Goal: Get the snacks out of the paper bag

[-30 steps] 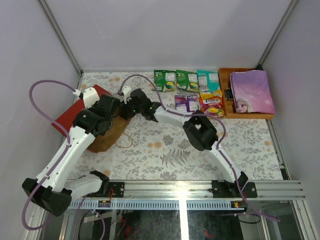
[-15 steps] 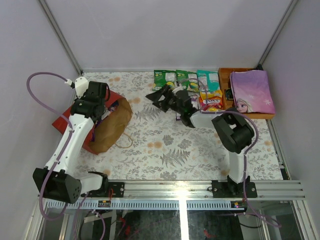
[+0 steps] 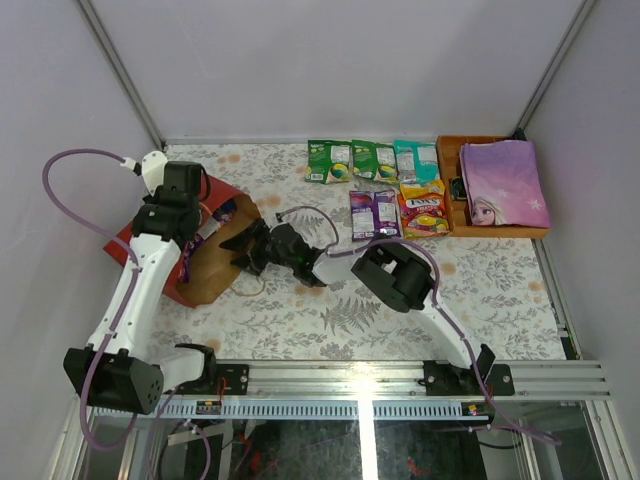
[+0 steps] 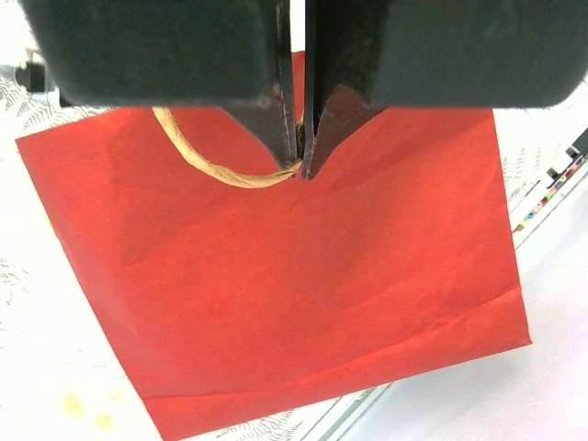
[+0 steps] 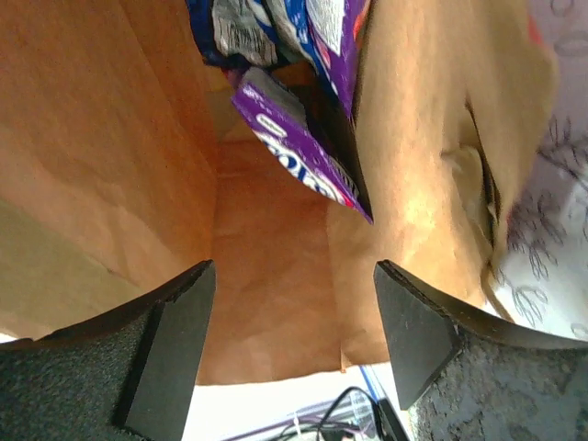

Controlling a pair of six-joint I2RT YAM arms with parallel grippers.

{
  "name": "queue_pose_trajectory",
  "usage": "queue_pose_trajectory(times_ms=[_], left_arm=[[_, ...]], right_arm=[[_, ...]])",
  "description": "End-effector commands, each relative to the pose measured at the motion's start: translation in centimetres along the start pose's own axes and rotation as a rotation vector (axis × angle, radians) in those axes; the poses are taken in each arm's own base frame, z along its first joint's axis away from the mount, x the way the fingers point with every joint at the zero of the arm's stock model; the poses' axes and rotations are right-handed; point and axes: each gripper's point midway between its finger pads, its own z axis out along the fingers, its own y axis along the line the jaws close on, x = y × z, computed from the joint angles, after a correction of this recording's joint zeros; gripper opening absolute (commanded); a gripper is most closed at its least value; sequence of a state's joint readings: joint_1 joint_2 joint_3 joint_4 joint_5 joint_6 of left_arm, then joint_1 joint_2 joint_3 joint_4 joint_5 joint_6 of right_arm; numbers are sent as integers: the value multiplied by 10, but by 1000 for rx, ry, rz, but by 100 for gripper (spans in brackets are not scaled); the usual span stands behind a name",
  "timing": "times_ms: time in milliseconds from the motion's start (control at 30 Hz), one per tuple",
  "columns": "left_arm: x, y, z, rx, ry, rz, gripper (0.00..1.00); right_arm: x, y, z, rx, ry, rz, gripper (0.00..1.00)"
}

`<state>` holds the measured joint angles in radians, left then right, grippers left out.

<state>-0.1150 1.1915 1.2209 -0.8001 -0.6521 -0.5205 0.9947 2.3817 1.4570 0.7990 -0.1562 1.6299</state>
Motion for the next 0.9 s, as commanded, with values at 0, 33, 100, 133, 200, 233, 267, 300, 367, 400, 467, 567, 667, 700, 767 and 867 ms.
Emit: queue_pose_trajectory(times_ms=[0, 33, 100, 133, 200, 233, 267, 300, 367, 400, 467, 567, 667, 700, 767, 867], left_arm=[[-22, -12, -18, 116, -48, -45, 0], [-23, -15, -23, 144, -40, -52, 0], [-22, -23, -35, 215, -9, -64, 0], [-20, -26, -41, 247, 8, -71, 0], [-15, -32, -54, 306, 37, -82, 0], [-10, -34, -59, 328, 50, -83, 0], [-6, -35, -64, 341, 59, -87, 0], [-1, -37, -67, 350, 73, -93, 0], [10, -41, -74, 364, 103, -92, 0], [16, -45, -77, 380, 122, -90, 0], [28, -57, -86, 419, 157, -90, 0], [40, -77, -103, 476, 193, -80, 0], [43, -94, -121, 517, 202, -65, 0], [44, -98, -127, 529, 201, -61, 0], [43, -103, -135, 543, 196, -52, 0], [41, -101, -140, 541, 192, -47, 0]], right_arm=[[-29, -2, 17, 42, -59, 14, 76], [-31, -12, 20, 63, -51, 19, 76], [-37, -25, 25, 98, -37, 23, 75], [-41, -30, 26, 108, -41, 23, 75], [-46, -41, 26, 144, -51, 14, 75], [-47, -34, 29, 136, -52, -2, 76], [-49, -32, 31, 139, -56, -11, 77], [-50, -30, 32, 139, -62, -22, 78], [-55, -23, 33, 133, -85, -29, 79], [-57, -18, 34, 125, -96, -29, 79], [-62, -12, 34, 126, -123, -21, 79], [-71, -8, 31, 150, -166, -7, 77], [-77, -3, 26, 177, -207, -6, 77], [-79, 1, 24, 179, -219, -10, 76], [-82, 5, 22, 186, -239, -25, 76], [-88, 4, 25, 211, -254, -36, 75]])
